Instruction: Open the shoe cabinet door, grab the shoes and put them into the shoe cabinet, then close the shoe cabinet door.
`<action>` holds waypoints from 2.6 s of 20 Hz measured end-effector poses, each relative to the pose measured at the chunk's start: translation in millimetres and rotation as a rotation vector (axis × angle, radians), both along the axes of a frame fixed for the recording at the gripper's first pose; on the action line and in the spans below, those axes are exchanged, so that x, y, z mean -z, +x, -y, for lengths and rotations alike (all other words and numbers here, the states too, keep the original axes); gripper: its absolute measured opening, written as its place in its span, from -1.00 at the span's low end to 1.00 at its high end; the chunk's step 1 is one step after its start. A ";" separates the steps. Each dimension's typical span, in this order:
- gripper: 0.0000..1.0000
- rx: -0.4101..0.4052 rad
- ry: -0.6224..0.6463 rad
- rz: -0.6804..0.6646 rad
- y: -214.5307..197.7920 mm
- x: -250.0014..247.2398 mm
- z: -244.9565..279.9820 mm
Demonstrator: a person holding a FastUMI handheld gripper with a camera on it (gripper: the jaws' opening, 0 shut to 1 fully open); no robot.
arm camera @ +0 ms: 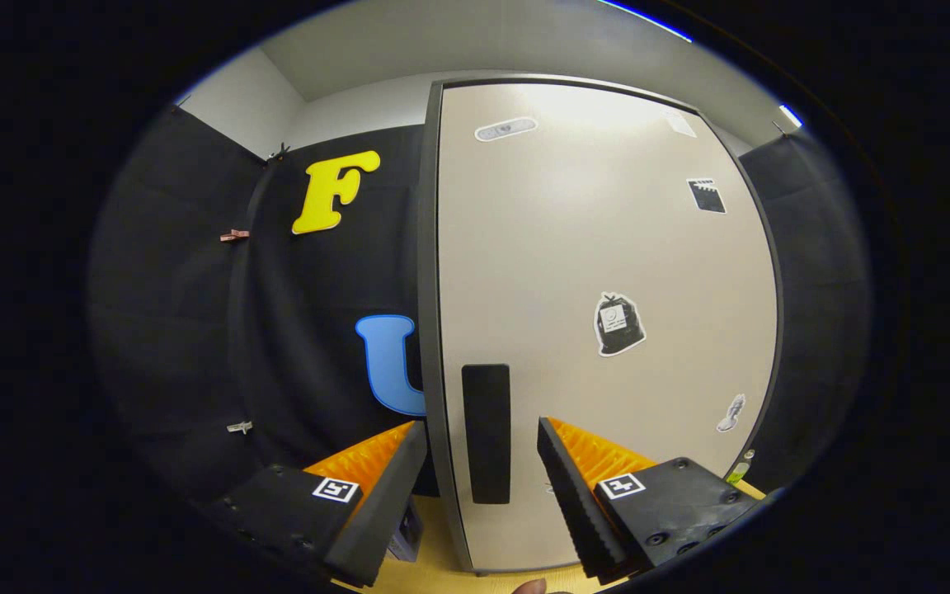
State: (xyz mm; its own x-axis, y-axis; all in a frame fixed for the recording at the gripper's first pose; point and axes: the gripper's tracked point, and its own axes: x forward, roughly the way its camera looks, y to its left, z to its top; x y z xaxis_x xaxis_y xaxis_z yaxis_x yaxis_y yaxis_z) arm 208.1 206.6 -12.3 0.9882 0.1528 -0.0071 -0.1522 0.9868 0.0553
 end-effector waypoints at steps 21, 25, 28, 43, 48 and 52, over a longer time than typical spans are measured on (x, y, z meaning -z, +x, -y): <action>-0.60 -0.026 0.002 -0.054 -36.7 12.9 21.5; -0.60 -0.080 0.003 -0.061 -75.3 6.1 45.1; -0.60 -0.115 0.022 -0.057 -102.1 0.9 64.5; -0.62 -0.078 0.038 -0.079 -189.1 -6.6 188.1; -0.63 -0.010 0.073 -0.090 -197.0 -9.5 226.0; -0.64 0.042 0.094 -0.092 -196.3 -11.9 259.7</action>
